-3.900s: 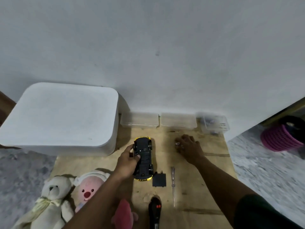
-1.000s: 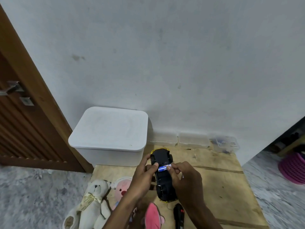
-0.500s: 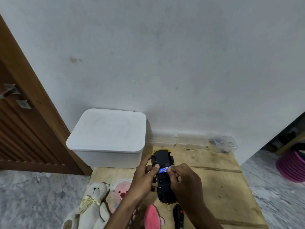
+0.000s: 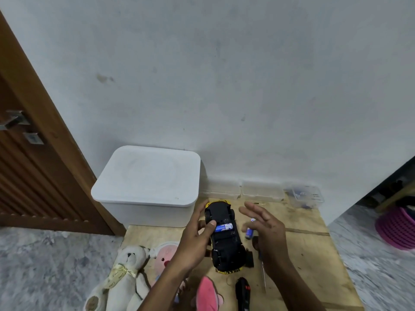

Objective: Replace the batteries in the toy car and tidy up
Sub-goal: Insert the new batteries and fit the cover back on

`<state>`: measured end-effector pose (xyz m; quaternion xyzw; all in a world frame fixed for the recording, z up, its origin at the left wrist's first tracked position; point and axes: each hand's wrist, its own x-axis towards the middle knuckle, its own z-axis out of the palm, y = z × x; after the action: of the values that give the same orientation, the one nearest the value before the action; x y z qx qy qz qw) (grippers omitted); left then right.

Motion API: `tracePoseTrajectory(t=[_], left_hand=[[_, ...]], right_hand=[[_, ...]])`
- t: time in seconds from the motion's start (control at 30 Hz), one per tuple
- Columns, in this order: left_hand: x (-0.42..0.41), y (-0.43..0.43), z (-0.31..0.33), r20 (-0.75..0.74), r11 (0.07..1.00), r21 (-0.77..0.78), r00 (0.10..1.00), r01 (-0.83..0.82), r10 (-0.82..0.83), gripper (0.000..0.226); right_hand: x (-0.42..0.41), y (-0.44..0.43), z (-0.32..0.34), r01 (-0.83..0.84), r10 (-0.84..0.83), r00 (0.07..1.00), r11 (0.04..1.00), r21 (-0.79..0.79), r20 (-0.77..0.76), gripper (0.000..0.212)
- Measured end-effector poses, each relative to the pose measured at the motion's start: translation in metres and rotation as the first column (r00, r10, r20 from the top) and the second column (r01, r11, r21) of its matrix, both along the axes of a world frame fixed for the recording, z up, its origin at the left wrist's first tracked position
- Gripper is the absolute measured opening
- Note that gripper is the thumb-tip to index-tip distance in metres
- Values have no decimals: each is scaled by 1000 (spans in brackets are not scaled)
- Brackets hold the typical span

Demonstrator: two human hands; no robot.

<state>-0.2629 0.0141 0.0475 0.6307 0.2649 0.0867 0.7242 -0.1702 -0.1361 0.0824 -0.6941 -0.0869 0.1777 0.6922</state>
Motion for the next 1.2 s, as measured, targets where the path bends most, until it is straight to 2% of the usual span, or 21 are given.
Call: tracePoseTrajectory(t=[0.07, 0.13, 0.23, 0.33, 0.4, 0.43, 0.47, 0.53, 0.63, 0.73, 0.93, 1.2], left_hand=[[0, -1, -2, -6, 1000, 24, 1000, 7, -7, 49], [0, -2, -4, -7, 999, 44, 1000, 9, -9, 50], [2, -3, -3, -9, 998, 54, 1000, 14, -13, 50], [4, -2, -4, -20, 1000, 21, 1000, 2, -1, 48], [5, -1, -6, -28, 1000, 21, 1000, 7, -6, 48], [5, -1, -6, -28, 1000, 17, 1000, 9, -8, 48], [5, -1, -5, -29, 1000, 10, 1000, 11, -10, 48], [6, -1, -6, -32, 1000, -3, 999, 12, -12, 48], [8, 0, -6, -35, 1000, -26, 999, 6, -7, 47], [9, 1, -6, -33, 999, -51, 999, -10, 8, 44], [7, 9, -4, -28, 998, -65, 999, -22, 20, 38], [6, 6, -6, -2, 997, -71, 1000, 17, -17, 39]], right_hand=[[-1, -3, 2, -28, 28, 1000, 1000, 15, 3, 58], [-2, -4, 4, -18, 18, 1000, 999, 30, 4, 63], [-3, -1, 5, 35, -36, 999, 999, 16, 29, 54], [0, 1, -2, 78, -74, 992, 996, -37, 103, 30], [-1, 2, -8, 76, -57, 982, 992, -100, 178, 25], [-2, 3, -10, 77, -35, 963, 986, -150, 266, 25], [-3, 3, -13, 87, -1, 922, 975, -205, 387, 25], [-4, 4, -17, 101, 76, 782, 964, -246, 618, 22], [-5, 6, -21, 57, 218, 637, 943, -327, 740, 20], [-6, 7, -21, 32, 354, 566, 893, -448, 745, 17], [-3, 6, -20, -121, 383, 677, 900, -419, 629, 18], [-10, 10, -26, -101, 420, 678, 866, -489, 603, 16]])
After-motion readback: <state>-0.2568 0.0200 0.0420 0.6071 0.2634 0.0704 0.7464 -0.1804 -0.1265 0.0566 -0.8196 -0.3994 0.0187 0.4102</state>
